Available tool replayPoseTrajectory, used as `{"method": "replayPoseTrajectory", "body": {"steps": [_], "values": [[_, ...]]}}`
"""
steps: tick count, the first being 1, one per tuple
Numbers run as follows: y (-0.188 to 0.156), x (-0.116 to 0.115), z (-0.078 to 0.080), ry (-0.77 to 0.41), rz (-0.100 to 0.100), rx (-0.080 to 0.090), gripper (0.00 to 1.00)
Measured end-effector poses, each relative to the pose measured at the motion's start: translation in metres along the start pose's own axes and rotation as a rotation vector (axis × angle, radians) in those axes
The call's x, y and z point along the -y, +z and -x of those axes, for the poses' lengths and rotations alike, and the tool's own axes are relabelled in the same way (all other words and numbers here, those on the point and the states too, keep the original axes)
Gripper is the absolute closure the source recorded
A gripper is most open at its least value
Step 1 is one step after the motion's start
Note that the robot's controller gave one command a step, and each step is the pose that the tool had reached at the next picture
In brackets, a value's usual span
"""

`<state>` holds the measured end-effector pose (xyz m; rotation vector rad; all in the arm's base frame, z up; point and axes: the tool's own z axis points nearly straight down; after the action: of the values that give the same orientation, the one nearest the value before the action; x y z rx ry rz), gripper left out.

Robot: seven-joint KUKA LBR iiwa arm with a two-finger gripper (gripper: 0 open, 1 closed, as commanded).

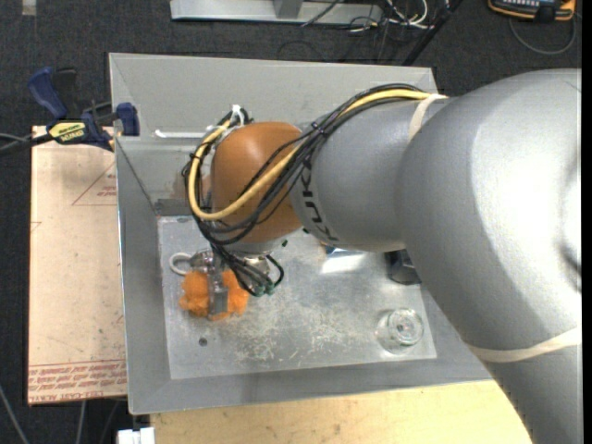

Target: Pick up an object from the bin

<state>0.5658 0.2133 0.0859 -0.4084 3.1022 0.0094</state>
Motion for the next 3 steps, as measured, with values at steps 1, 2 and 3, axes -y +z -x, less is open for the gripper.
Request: {"method": "replayPoseTrajectory", "body": {"steps": [1,2,3], "values": [[0.0001,0.0001,0.0,0.0,0.0,0.0,1.0],[0.0002,0.0001,-0.0001,0.0,0.0,-0.001,1.0],[0.0002,0.0002,-0.0001,0.0,0.0,-0.001,1.0]]}}
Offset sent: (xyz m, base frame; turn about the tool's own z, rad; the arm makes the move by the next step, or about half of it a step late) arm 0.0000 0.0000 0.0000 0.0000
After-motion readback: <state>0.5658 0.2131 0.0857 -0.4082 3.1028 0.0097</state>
